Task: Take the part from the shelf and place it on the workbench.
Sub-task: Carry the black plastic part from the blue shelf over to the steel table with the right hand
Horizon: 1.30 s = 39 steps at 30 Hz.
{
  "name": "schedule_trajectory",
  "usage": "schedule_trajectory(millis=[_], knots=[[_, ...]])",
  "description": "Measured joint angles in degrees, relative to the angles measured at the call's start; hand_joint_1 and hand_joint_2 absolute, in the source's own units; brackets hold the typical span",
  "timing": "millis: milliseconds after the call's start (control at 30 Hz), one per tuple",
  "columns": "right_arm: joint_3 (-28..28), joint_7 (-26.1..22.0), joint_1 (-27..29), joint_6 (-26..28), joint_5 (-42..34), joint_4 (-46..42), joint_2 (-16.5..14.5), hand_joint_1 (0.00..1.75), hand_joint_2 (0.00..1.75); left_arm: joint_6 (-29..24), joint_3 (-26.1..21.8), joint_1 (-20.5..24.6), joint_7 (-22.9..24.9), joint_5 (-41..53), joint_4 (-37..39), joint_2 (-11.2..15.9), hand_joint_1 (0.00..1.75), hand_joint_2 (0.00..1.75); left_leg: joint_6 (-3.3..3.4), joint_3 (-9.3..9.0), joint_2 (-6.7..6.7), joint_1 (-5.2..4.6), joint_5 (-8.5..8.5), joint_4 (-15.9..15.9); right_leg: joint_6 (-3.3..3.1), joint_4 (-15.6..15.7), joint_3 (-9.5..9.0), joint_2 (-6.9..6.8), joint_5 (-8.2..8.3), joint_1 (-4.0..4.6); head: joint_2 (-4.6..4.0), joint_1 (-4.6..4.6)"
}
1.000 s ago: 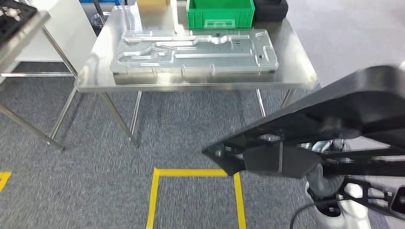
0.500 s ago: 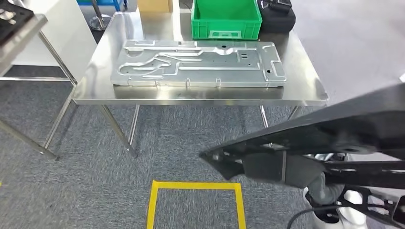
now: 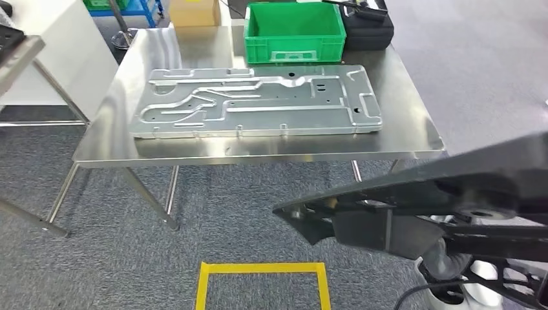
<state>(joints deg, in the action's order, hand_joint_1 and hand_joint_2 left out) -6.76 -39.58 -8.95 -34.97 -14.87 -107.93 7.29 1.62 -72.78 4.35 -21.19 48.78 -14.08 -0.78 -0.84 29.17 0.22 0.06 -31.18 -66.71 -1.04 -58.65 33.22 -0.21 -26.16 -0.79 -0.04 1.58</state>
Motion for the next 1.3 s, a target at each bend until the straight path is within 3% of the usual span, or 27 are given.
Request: schedule_trajectory(millis=[67,100,133,167,200,267,300,333,400,433,500,533,600,633,667,700,767,833,900,967,1033,1100,1133,1167,1200,1267,1300], knots=[[0.06,0.13,-0.09,-0.01,0.00,-0.02,-0.19,1.75,1.75,0.04,-0.01,-0.02,0.02,0.02,0.00,0.01,0.00,1.75,-0.46,5.47,-0.03,0.13,-2.96,-6.67,-0.22,0.26,-1.35,0.22,-1.09,0.00,0.00,-0.17],[0.11,0.21,-0.09,-0.04,-0.05,-0.01,-0.24,1.75,1.75,0.06,-0.02,-0.11,0.05,0.03,0.00,0.02,0.00,1.75,-0.61,7.69,-0.02,0.17,-4.86,-8.24,-0.19,0.32,-2.08,0.38,-1.71,0.00,0.00,-0.17],[0.17,0.28,-0.09,-0.09,-0.12,-0.01,-0.26,1.75,1.75,0.08,-0.02,-0.19,0.09,0.03,0.00,0.02,0.00,1.75,-0.63,9.16,-0.02,0.18,-6.07,-8.15,-0.14,0.34,-2.90,0.51,-2.40,-0.01,0.00,-0.18],[0.23,0.31,-0.09,-0.15,-0.20,0.00,-0.26,1.75,1.75,0.09,-0.02,-0.26,0.13,0.04,0.00,0.02,0.00,1.75,-0.51,9.85,-0.01,0.19,-5.80,-6.42,-0.05,0.35,-3.82,0.61,-3.14,0.00,0.00,-0.19],[0.28,0.31,-0.09,-0.22,-0.28,0.01,-0.26,1.75,1.75,0.09,-0.03,-0.31,0.15,0.04,0.00,0.02,0.00,1.75,-0.27,9.98,-0.01,0.17,-3.75,-3.38,0.08,0.36,-4.81,0.67,-3.93,0.01,0.00,-0.18],[0.32,0.31,-0.09,-0.32,-0.39,0.06,-0.26,1.75,1.75,0.09,-0.07,-0.47,0.20,0.04,0.00,0.05,0.00,1.75,0.43,9.71,-0.04,-0.02,3.87,3.37,0.48,0.32,-6.50,0.83,-5.48,0.11,0.00,-0.17],[0.34,0.32,-0.08,-0.35,-0.43,0.10,-0.26,1.75,1.75,0.08,-0.10,-0.58,0.23,0.05,0.00,0.07,0.00,1.75,0.74,9.43,-0.06,-0.18,6.71,5.40,0.80,0.37,-7.14,0.94,-6.25,0.18,0.00,-0.15],[0.37,0.32,-0.07,-0.37,-0.47,0.14,-0.26,1.75,1.75,0.08,-0.13,-0.67,0.26,0.07,0.00,0.08,0.00,1.75,1.07,9.16,-0.10,-0.31,8.21,6.45,1.17,0.30,-7.75,1.05,-6.73,0.22,0.00,-0.17],[0.59,0.29,-0.10,-0.38,-0.55,0.10,-0.25,1.75,1.75,0.08,-0.15,-0.61,0.28,0.19,0.00,0.08,0.00,1.75,1.78,7.92,-0.19,-0.32,7.77,6.92,1.90,-0.70,-8.20,1.13,-6.61,0.22,0.00,-0.19],[0.78,0.24,-0.12,-0.37,-0.57,0.09,-0.24,1.75,1.75,0.08,-0.15,-0.48,0.23,0.27,0.00,0.06,0.00,1.75,2.22,7.16,-0.25,-0.21,7.52,7.30,2.19,-2.41,-7.65,1.06,-5.95,0.17,0.00,-0.16],[1.21,0.06,-0.14,-0.33,-0.50,0.13,-0.20,1.75,1.75,0.08,-0.16,-0.24,0.14,0.38,0.00,0.04,0.00,1.75,2.85,5.65,-0.35,-0.06,6.83,7.83,2.59,-8.09,-4.10,0.88,-5.62,0.07,0.00,-0.08],[1.45,-0.02,-0.13,-0.27,-0.35,0.25,-0.16,1.75,1.75,0.08,-0.17,-0.22,0.09,0.40,0.00,0.04,0.00,1.75,3.04,5.04,-0.37,-0.08,6.29,7.93,2.75,-11.35,-1.54,0.80,-6.53,0.05,0.00,-0.03],[2.06,-0.06,-0.09,-0.01,0.26,0.64,-0.05,1.75,1.75,0.07,-0.17,-0.26,0.03,0.45,0.00,0.03,0.00,1.75,3.14,3.76,-0.45,-0.10,5.13,7.97,3.02,-15.54,3.34,0.71,-10.38,0.04,0.00,-0.03],[2.46,-0.04,-0.09,0.25,0.67,0.89,0.03,1.75,1.75,0.06,-0.17,-0.30,-0.04,0.46,0.00,0.02,0.00,1.75,3.15,3.01,-0.51,-0.11,4.54,7.96,3.07,-15.84,4.90,0.66,-11.95,0.04,0.00,-0.03],[2.94,-0.04,-0.16,0.70,1.23,1.19,0.18,1.75,1.75,0.06,-0.17,-0.34,-0.21,0.48,0.00,-0.01,0.00,1.75,3.12,2.11,-0.60,-0.14,3.87,7.96,3.02,-14.61,5.76,0.62,-12.20,0.07,0.00,-0.02],[3.57,-0.04,-0.33,1.27,1.83,1.58,0.44,1.75,1.75,0.07,-0.17,-0.37,-0.41,0.48,0.00,-0.06,0.00,1.75,3.06,1.12,-0.69,-0.20,3.15,7.96,2.79,-12.00,6.00,0.59,-10.52,0.17,0.00,-0.02],[5.24,-0.06,-1.02,2.78,3.40,2.89,1.30,1.75,1.75,0.15,-0.21,-0.47,-0.85,0.47,0.04,-0.35,0.00,1.75,2.84,-0.47,-0.86,-0.38,1.64,7.90,1.85,-5.29,5.86,0.57,-2.47,0.58,0.00,-0.08],[7.40,-0.04,-2.07,5.40,6.31,4.86,2.57,1.75,1.75,0.32,-0.30,-0.53,-1.13,0.46,0.10,-0.61,0.00,1.75,2.36,-1.36,-1.05,-0.56,0.52,7.72,1.06,-1.96,5.71,0.64,3.06,0.99,0.00,-0.08],[9.54,0.00,-3.62,8.95,10.27,6.90,4.14,1.75,1.75,0.50,-0.39,-0.59,-1.41,0.47,0.13,-0.63,0.00,1.75,1.76,-1.80,-1.14,-0.71,0.33,7.24,0.56,-1.50,5.10,0.73,3.19,0.91,0.00,0.00],[11.14,0.13,-5.94,12.61,13.85,8.81,5.80,1.75,1.75,0.64,-0.43,-0.60,-1.64,0.55,0.11,-0.64,0.00,1.75,1.28,-0.80,-1.01,-0.67,0.43,4.89,0.10,-0.55,3.99,0.75,3.14,0.52,0.00,-0.04],[12.01,0.78,-8.98,17.20,18.04,11.02,7.48,1.75,1.75,0.81,-0.45,-0.45,-1.77,0.77,0.11,-0.66,0.00,1.75,0.73,2.78,-0.82,-0.37,-1.20,-1.03,-0.14,0.10,3.07,0.74,2.88,0.25,0.00,-0.10],[12.21,2.22,-12.56,22.26,23.48,13.73,9.49,1.75,1.75,0.96,-0.46,-0.36,-1.85,1.05,0.11,-0.64,0.00,1.75,0.17,7.36,-0.70,0.02,-4.28,-7.24,-0.17,0.19,2.56,0.73,2.36,0.10,0.00,-0.13],[12.17,3.20,-14.57,24.64,26.35,15.31,10.65,1.75,1.75,1.03,-0.46,-0.37,-1.88,1.25,0.11,-0.63,0.00,1.75,-0.06,8.99,-0.67,0.21,-5.09,-8.58,-0.09,0.17,2.31,0.74,2.06,0.02,0.00,-0.14],[12.09,4.24,-16.73,26.67,28.94,16.96,11.75,1.75,1.75,1.09,-0.46,-0.37,-1.92,1.42,0.11,-0.60,0.00,1.75,-0.24,9.84,-0.64,0.38,-4.63,-8.20,0.06,0.13,2.00,0.75,1.75,-0.08,0.00,-0.13],[11.88,5.28,-18.92,28.51,31.35,18.68,12.79,1.75,1.75,1.17,-0.46,-0.36,-1.96,1.62,0.11,-0.57,0.00,1.75,-0.38,9.78,-0.60,0.54,-2.59,-5.96,0.26,0.08,1.60,0.76,1.41,-0.19,0.00,-0.13],[10.74,7.14,-23.38,31.34,35.96,22.12,14.41,1.75,1.75,1.41,-0.46,-0.32,-2.10,1.98,0.11,-0.46,0.00,1.75,-0.41,8.10,-0.49,0.76,3.49,1.42,0.81,-0.10,0.75,0.78,0.70,-0.40,0.00,-0.09],[9.59,8.07,-25.81,32.67,38.87,24.12,15.07,1.75,1.75,1.55,-0.45,-0.24,-2.25,2.18,0.11,-0.41,0.00,1.75,-0.19,7.39,-0.38,0.73,5.27,4.56,1.15,-0.22,0.63,0.85,0.49,-0.46,0.00,-0.13]])
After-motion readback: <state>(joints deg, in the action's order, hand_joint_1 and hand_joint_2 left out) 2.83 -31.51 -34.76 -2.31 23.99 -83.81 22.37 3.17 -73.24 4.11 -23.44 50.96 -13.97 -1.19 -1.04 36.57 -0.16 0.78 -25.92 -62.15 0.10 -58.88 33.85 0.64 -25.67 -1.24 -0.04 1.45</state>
